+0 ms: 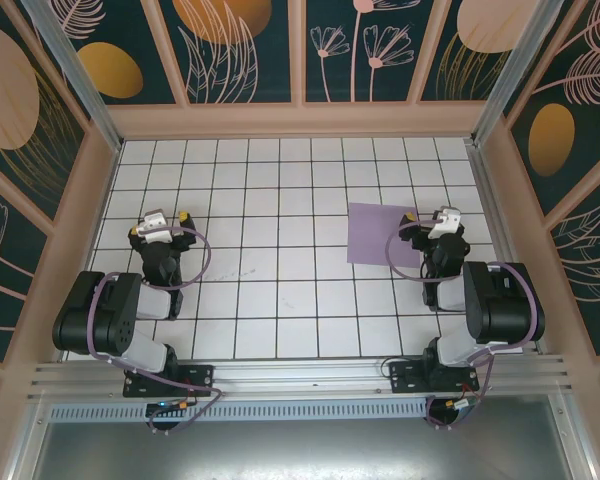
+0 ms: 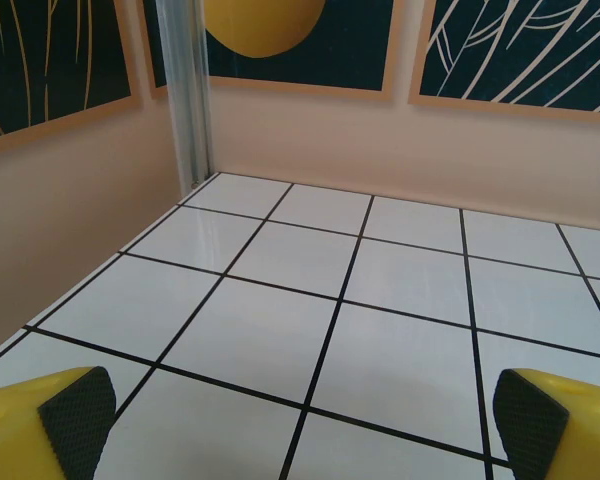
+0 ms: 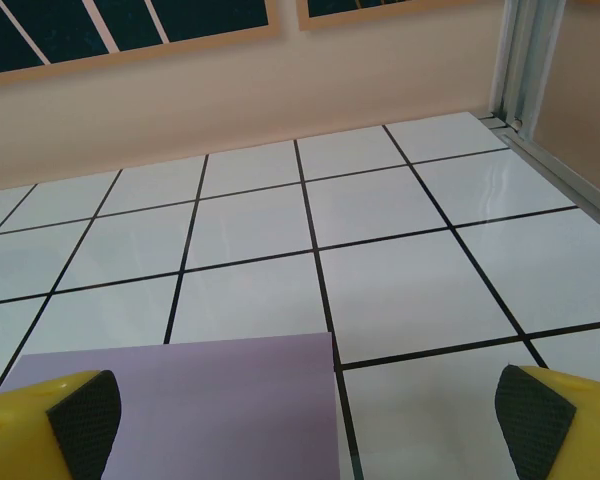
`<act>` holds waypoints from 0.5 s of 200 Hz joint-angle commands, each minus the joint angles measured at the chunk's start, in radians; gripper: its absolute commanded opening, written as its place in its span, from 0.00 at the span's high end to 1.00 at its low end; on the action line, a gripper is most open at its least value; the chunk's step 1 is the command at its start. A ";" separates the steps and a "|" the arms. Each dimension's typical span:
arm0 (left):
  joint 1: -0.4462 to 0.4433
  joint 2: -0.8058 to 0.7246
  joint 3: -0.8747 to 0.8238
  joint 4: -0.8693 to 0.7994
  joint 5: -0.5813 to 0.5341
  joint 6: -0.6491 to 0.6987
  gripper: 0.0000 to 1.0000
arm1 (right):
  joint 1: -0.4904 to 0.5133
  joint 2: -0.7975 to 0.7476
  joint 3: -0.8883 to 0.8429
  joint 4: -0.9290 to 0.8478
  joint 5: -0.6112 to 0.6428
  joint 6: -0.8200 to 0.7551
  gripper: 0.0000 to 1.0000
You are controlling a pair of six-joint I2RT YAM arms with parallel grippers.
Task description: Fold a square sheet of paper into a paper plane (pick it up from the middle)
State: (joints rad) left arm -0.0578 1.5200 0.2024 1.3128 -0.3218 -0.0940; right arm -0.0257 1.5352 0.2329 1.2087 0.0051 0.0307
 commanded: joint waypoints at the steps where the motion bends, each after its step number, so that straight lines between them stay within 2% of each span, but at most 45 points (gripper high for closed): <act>1: 0.006 0.004 0.008 0.022 -0.004 -0.001 0.01 | -0.008 0.006 0.001 0.035 -0.017 -0.016 0.01; 100: 0.007 0.006 0.011 0.016 -0.005 -0.001 0.01 | -0.008 0.006 0.004 0.031 -0.019 -0.015 0.01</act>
State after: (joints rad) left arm -0.0578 1.5200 0.2024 1.3128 -0.3218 -0.0940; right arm -0.0257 1.5352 0.2329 1.2087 0.0051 0.0307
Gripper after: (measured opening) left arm 0.988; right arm 0.990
